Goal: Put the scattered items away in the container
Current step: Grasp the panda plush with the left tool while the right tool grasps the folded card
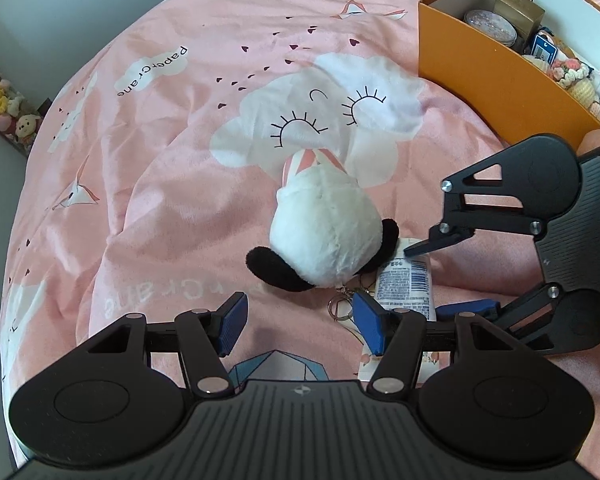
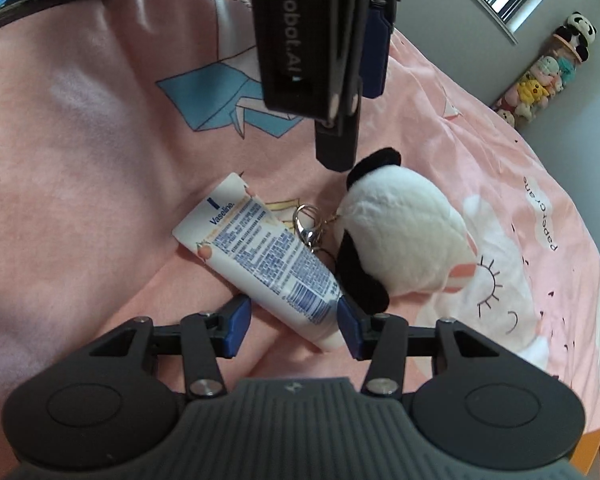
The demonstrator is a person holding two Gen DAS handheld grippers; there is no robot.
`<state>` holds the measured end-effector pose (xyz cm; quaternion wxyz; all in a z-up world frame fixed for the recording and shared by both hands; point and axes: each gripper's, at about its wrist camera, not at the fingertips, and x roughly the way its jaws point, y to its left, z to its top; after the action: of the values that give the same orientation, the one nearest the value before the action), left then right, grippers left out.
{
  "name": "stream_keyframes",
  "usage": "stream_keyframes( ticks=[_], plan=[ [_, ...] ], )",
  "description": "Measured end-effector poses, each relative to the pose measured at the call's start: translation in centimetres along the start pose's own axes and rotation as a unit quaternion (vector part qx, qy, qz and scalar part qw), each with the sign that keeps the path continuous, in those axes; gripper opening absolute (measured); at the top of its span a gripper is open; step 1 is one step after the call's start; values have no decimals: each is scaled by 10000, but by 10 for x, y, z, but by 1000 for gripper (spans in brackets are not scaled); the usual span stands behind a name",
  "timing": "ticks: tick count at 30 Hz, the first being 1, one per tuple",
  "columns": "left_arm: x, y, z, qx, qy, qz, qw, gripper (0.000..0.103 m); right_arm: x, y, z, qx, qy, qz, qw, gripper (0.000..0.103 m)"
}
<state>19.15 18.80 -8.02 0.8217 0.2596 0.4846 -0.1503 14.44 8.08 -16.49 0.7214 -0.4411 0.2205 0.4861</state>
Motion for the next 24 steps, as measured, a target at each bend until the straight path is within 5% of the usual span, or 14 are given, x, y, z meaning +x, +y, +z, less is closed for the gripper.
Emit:
stream_keyframes(
  ticks=[9,18,24],
  plan=[
    [-4,3,-1,-25,41,99,9999,69,15,3,12,-61,-133,-206,9997,55],
    [-19,11,0,-226,-69,189,9995,69,-9,-5,12,317,-286,-465,9980,24],
    [-25,5,4,-148,-299,139,9993,69,-32,-32,-4,1381,-115,-407,9895,22]
  ],
)
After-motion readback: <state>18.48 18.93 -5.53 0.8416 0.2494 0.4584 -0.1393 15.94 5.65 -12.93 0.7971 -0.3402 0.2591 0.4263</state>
